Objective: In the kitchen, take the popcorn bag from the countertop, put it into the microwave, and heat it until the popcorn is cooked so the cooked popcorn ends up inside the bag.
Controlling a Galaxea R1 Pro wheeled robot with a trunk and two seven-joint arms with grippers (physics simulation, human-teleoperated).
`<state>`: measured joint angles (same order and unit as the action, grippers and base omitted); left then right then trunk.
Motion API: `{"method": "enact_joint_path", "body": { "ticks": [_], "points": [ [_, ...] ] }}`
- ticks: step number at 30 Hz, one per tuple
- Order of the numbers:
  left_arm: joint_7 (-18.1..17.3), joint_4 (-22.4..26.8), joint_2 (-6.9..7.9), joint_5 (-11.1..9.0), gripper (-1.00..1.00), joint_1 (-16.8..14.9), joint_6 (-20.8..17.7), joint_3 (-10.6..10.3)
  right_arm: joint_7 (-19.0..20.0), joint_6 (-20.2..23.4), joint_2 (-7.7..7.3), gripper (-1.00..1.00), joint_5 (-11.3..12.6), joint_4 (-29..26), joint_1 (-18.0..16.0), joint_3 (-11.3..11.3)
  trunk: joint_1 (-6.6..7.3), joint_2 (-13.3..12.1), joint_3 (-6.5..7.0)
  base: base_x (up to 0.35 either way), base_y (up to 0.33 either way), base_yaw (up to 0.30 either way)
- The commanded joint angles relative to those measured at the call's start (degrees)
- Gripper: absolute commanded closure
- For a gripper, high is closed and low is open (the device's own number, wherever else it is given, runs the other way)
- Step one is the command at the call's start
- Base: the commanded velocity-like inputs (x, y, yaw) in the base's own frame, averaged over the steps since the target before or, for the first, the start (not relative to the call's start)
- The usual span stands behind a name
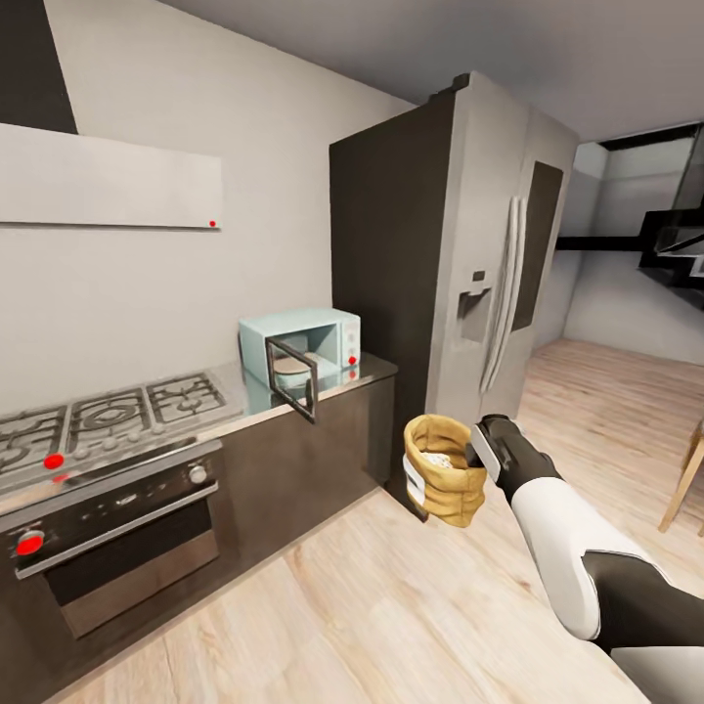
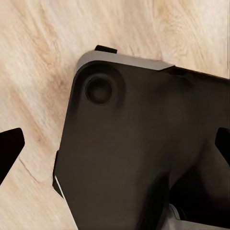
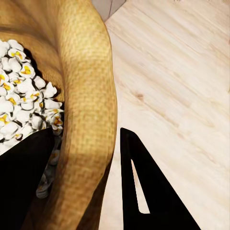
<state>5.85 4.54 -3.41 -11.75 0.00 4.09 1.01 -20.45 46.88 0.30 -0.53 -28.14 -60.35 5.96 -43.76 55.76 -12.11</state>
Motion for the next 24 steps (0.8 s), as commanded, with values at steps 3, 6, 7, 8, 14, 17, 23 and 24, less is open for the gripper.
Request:
{"method": "enact_joint_path", "body": {
  "ticks": [3, 6, 7, 8, 14, 17, 23, 24],
  "points": [
    [0.1, 0.1, -0.02, -0.3, -1.0, 0.0, 0.1, 0.1, -0.1, 0.2, -0.02, 1.0, -0.1, -0.1, 0.0, 0.2, -0.04, 0.0, -0.07, 0.309, -0.148, 0.0],
    [0.2, 0.1, -0.02, -0.5, -1.0, 0.0, 0.1, 0.1, -0.1, 0.2, -0.04, 1.0, -0.2, -0.1, 0.0, 0.2, -0.04, 0.0, -0.07, 0.309, -0.155, 0.0],
    [0.2, 0.1, -0.02, -0.8, -1.0, 0.0, 0.1, 0.1, -0.1, 0.2, -0.04, 1.0, -0.2, -0.1, 0.0, 0.2, -0.04, 0.0, -0.07, 0.309, -0.161, 0.0],
    [0.2, 0.1, -0.02, -1.1, -1.0, 0.0, 0.1, 0.1, -0.1, 0.2, -0.01, 1.0, -0.2, -0.1, 0.0, 0.2, -0.04, 0.0, -0.07, 0.309, -0.162, 0.0],
    [0.1, 0.1, 0.0, -2.3, -1.0, 0.0, 0.2, 0.0, -0.3, 2.0, 0.05, 1.0, -0.5, -0.3, 0.0, 0.2, -0.04, 0.0, -0.07, 0.309, -0.164, 0.0],
    [0.1, 0.1, 0.07, -2.3, -1.0, 0.0, 0.3, 0.1, -0.2, 3.2, 0.05, 1.0, -0.5, -0.3, 0.0, 0.2, -0.04, 0.0, -0.07, 0.309, -0.164, 0.0],
    [0.1, 0.1, 0.07, -2.3, -1.0, 0.0, 0.4, 0.1, -0.1, 3.2, -0.03, 1.0, -0.3, -0.3, 0.0, 0.2, -0.04, 0.0, -0.07, 0.302, -0.184, 0.128],
    [0.1, 0.1, 0.07, -2.3, -1.0, 0.0, 0.4, 0.1, 0.0, 3.2, 0.01, 1.0, -0.2, -0.3, 0.0, 0.2, -0.04, 0.0, -0.07, 0.288, -0.217, 0.261]
  ]
}}
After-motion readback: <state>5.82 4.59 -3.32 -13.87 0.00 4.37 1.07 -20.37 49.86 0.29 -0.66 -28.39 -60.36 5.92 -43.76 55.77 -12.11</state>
